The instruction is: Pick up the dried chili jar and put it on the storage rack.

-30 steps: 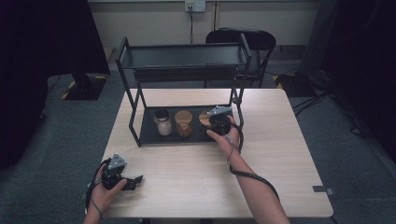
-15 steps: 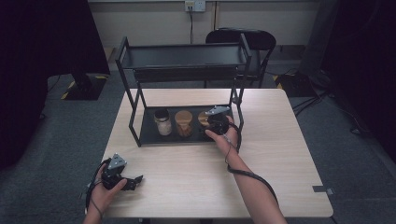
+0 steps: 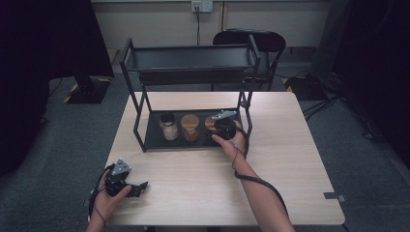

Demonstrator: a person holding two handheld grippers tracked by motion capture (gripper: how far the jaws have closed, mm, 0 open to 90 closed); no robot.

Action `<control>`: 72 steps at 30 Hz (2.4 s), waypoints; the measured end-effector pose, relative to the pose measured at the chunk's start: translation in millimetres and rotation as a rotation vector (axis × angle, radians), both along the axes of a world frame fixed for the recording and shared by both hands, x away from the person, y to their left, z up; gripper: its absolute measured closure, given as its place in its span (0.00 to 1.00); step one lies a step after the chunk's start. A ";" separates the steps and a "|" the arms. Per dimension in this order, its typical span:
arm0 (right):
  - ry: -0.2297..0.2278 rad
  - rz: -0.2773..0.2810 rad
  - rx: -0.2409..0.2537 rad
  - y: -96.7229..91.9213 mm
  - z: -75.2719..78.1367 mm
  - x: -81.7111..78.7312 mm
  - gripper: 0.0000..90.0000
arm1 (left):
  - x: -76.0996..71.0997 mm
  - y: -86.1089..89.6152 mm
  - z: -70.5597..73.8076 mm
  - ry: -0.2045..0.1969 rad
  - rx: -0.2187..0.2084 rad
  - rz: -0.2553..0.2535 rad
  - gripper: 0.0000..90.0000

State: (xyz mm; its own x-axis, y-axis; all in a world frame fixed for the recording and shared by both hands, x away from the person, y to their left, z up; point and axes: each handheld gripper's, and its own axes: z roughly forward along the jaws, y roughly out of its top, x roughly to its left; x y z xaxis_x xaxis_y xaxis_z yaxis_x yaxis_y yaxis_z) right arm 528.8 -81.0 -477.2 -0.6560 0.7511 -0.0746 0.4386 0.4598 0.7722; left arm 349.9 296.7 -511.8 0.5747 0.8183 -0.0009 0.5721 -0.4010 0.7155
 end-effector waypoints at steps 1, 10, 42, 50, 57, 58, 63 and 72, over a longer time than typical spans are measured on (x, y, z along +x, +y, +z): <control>0.001 0.001 -0.001 0.2 -0.5 0.3 0.28 | 0.0 0.0 0.0 0.000 0.000 0.000 0.00; 0.007 -0.006 0.017 0.1 -1.8 2.0 0.28 | 0.0 0.0 0.0 0.000 0.000 0.000 0.00; 0.040 -0.061 0.064 -8.2 -2.9 6.3 0.06 | 0.0 0.0 0.0 0.000 0.000 0.000 0.00; 0.073 -0.076 0.088 -13.5 0.4 0.2 0.03 | 0.0 0.0 0.0 0.000 0.000 0.000 0.00; 0.068 -0.076 0.092 -14.7 4.6 -6.3 0.02 | 0.0 0.0 0.0 0.000 0.001 0.000 0.00; 0.070 -0.079 0.094 -14.9 4.9 -7.4 0.02 | 0.0 0.0 0.0 0.000 0.000 0.000 0.00; 0.067 -0.083 0.098 -15.0 7.2 -12.7 0.02 | 0.0 0.0 0.0 0.000 0.000 0.000 0.00; 0.064 -0.077 0.113 -13.3 12.3 -20.2 0.02 | 0.0 0.0 0.0 0.000 0.000 0.000 0.00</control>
State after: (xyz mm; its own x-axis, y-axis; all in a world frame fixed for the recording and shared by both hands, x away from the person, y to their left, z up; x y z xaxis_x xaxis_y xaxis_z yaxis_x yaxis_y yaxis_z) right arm 508.6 -94.3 -464.9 -0.5965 0.8008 0.0539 0.5195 0.3341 0.7865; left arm 349.9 296.7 -511.8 0.5748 0.8183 -0.0009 0.5721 -0.4010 0.7155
